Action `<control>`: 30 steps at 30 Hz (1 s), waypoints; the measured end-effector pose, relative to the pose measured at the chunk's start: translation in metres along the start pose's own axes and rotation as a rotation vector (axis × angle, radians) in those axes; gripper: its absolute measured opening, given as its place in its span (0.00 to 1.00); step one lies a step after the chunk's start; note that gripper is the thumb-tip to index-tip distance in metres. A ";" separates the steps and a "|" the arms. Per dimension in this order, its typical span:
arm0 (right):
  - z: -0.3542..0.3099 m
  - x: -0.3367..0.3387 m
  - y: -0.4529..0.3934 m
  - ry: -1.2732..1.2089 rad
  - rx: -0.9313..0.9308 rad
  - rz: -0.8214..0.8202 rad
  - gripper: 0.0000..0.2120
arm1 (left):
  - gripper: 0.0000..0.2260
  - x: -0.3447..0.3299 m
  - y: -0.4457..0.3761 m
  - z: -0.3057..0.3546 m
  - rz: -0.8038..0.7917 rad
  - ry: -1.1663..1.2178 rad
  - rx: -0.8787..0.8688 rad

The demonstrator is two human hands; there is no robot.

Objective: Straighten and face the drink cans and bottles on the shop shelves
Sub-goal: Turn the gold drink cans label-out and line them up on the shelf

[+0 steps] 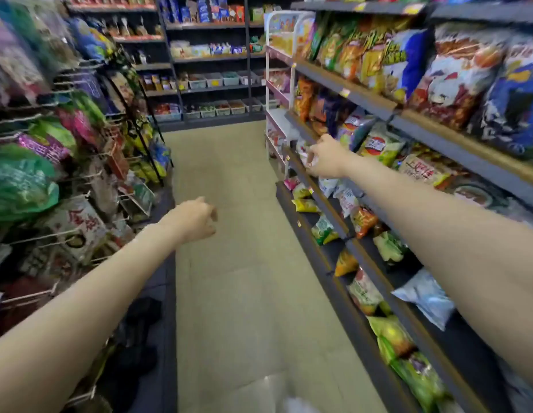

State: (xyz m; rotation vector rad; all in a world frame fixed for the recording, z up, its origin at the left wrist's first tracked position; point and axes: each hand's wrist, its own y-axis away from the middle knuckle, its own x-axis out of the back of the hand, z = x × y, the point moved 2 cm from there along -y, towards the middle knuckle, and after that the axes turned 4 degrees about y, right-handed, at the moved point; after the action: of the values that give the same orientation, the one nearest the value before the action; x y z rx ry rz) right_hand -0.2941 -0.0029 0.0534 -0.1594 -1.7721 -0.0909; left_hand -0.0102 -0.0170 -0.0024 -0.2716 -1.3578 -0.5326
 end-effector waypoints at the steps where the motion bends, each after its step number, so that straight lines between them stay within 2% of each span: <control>1: -0.002 -0.005 -0.015 -0.051 -0.009 0.001 0.14 | 0.13 -0.007 -0.017 -0.004 -0.039 0.065 0.017; 4: 0.004 -0.028 -0.087 -0.206 0.039 0.119 0.13 | 0.10 -0.029 -0.084 -0.020 -0.016 0.326 0.061; 7: -0.003 -0.044 -0.169 -0.415 0.019 0.095 0.13 | 0.07 -0.034 -0.178 -0.033 -0.009 0.719 0.165; 10: -0.012 -0.040 -0.252 -0.382 0.069 0.085 0.14 | 0.07 -0.018 -0.267 -0.053 0.014 0.863 0.231; 12: -0.019 -0.031 -0.314 -0.341 0.107 0.125 0.14 | 0.06 -0.002 -0.318 -0.070 0.030 0.835 0.223; 15: -0.035 -0.029 -0.401 -0.288 0.191 0.150 0.13 | 0.07 0.026 -0.383 -0.100 0.006 0.657 0.157; 21: -0.054 -0.072 -0.566 0.114 0.581 0.134 0.14 | 0.12 0.057 -0.529 -0.196 -0.013 0.153 -0.031; 25: -0.056 -0.071 -0.722 0.143 0.436 0.096 0.16 | 0.12 0.091 -0.665 -0.270 -0.041 0.089 0.011; 27: -0.061 -0.062 -0.793 0.038 0.317 0.065 0.16 | 0.13 0.116 -0.730 -0.290 -0.094 0.066 0.044; 30: -0.062 -0.048 -0.891 -0.179 0.196 0.052 0.14 | 0.13 0.150 -0.823 -0.308 -0.110 0.100 0.002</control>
State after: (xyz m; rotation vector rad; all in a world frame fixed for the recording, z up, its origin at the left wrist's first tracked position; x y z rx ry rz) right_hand -0.3648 -0.8948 0.0429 -0.0726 -1.9423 0.1384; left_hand -0.1503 -0.8970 -0.0159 -0.1671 -1.2807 -0.6288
